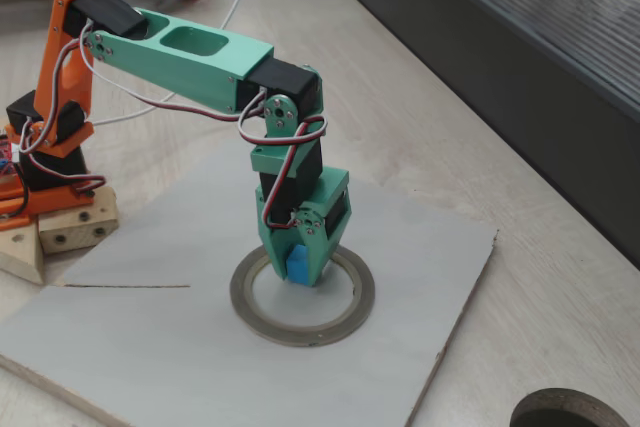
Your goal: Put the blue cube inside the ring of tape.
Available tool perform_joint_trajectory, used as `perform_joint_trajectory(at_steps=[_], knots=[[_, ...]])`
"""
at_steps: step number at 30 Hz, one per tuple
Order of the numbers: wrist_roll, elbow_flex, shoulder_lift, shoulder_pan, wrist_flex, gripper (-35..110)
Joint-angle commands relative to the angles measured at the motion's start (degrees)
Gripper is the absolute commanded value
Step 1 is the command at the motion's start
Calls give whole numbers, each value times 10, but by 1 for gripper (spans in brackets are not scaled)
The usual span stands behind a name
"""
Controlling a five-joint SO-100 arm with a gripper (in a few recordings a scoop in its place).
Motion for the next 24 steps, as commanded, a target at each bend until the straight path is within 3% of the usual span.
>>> perform_joint_trajectory(at_steps=[1,24], knots=[[4,6,16,-4,7,13],[10,6,17,-3,11,17]])
